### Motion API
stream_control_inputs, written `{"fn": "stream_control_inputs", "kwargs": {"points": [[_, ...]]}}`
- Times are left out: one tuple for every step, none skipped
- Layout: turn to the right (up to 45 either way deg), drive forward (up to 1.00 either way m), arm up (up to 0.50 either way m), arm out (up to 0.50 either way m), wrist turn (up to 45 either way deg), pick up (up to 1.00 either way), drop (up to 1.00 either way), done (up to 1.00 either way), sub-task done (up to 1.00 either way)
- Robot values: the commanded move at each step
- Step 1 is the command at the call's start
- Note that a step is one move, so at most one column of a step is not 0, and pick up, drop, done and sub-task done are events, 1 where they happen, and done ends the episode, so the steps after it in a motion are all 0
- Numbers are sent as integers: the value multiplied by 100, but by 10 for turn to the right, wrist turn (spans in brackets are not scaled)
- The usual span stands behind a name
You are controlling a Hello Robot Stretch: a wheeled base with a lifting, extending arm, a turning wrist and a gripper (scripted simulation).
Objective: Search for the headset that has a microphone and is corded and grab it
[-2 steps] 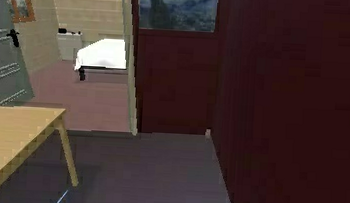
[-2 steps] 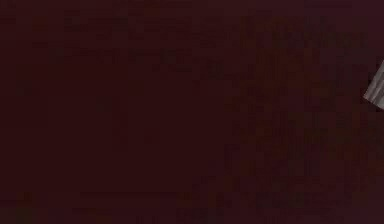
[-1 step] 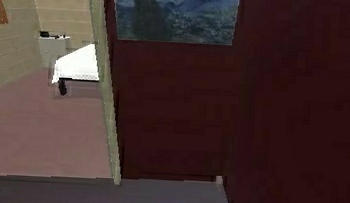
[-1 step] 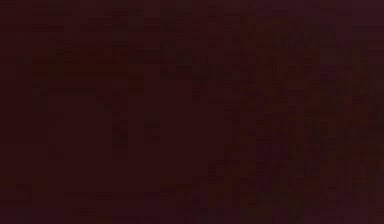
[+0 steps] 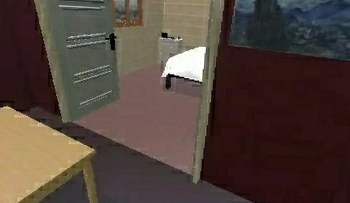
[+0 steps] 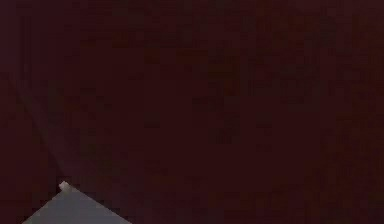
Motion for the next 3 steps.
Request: {"fn": "stream_control_inputs", "kwargs": {"points": [[0,100,0,0,0,0,0,0,0],[-120,0,0,0,0,0,0,0,0],[0,20,0,0,0,0,0,0,0]]}}
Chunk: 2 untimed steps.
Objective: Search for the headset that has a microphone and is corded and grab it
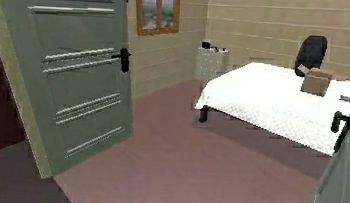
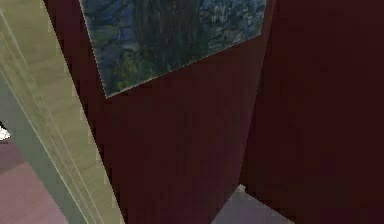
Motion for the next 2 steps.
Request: {"fn": "stream_control_inputs", "kwargs": {"points": [[-30,0,0,0,0,0,0,0,0],[-450,0,0,0,0,0,0,0,0]]}}
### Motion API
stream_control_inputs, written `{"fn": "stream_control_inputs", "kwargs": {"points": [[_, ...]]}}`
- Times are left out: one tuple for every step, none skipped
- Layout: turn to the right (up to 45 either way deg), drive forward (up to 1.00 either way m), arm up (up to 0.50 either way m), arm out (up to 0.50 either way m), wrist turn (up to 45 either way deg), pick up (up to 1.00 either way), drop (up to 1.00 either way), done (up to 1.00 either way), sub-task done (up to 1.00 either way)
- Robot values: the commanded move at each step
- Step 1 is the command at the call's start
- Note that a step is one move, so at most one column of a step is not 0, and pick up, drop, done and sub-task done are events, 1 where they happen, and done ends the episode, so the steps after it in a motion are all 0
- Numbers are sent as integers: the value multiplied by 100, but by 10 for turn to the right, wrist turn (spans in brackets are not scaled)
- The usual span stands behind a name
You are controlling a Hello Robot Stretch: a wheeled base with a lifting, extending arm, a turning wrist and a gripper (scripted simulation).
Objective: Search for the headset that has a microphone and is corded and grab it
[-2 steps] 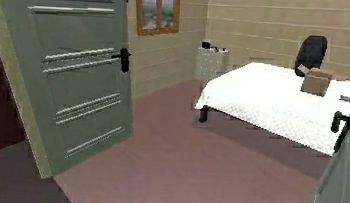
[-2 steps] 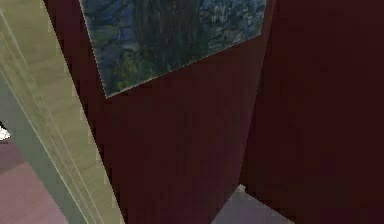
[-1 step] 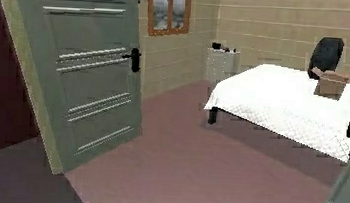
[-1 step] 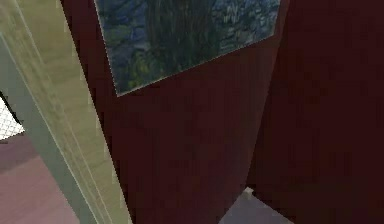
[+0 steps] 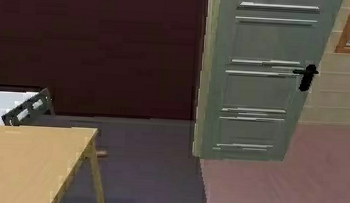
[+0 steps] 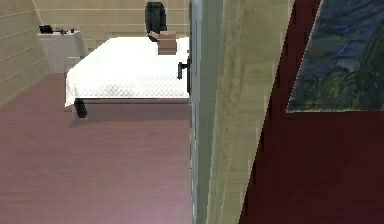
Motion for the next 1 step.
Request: {"fn": "stream_control_inputs", "kwargs": {"points": [[-300,0,0,0,0,0,0,0,0]]}}
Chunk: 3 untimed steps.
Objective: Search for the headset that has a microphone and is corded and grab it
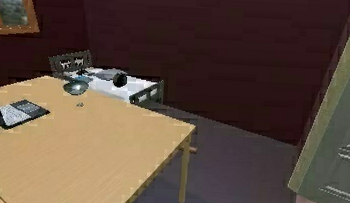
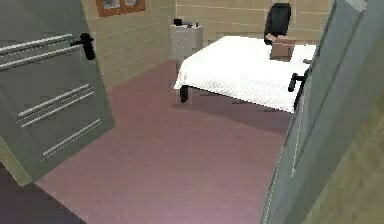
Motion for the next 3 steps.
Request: {"fn": "stream_control_inputs", "kwargs": {"points": [[0,5,0,0,0,0,0,0,0],[450,0,0,0,0,0,0,0,0],[450,0,0,0,0,0,0,0,0]]}}
